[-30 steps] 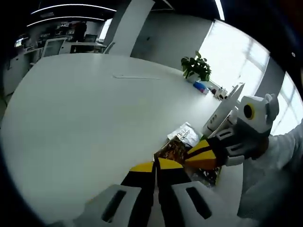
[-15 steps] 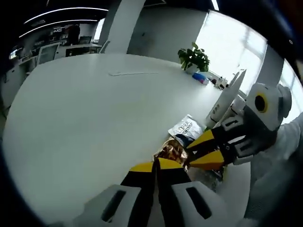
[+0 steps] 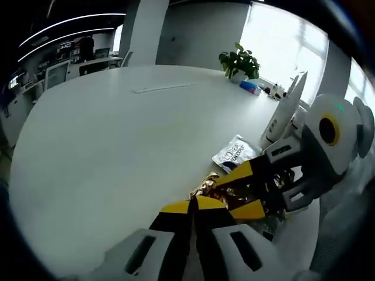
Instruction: Arrange the skincare products in the storage area until every visible bottle or jar stands upright without overlapping.
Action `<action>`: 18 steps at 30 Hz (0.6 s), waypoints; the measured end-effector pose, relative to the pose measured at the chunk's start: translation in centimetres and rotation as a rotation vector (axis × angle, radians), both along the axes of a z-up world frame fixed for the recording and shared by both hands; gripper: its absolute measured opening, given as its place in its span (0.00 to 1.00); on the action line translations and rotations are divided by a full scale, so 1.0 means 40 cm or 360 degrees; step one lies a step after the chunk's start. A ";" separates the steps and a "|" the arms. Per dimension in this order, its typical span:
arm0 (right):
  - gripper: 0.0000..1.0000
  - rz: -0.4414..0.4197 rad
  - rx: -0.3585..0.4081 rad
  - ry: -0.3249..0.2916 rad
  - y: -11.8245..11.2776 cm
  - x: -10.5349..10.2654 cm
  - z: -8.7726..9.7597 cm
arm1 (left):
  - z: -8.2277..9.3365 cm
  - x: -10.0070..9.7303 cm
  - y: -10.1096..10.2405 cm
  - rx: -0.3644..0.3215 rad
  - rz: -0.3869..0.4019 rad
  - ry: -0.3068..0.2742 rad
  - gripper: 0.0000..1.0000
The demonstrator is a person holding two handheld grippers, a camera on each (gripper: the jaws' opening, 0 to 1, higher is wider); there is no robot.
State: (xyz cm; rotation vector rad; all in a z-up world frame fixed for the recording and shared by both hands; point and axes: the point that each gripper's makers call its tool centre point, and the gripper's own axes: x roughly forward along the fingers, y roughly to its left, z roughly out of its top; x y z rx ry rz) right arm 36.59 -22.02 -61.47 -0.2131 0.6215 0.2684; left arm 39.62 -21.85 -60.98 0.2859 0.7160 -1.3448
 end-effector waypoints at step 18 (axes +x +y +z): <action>0.13 0.0071 0.0083 -0.0010 0.000 -0.001 -0.004 | 0.027 -0.020 0.003 -0.0033 -0.0015 -0.0111 0.01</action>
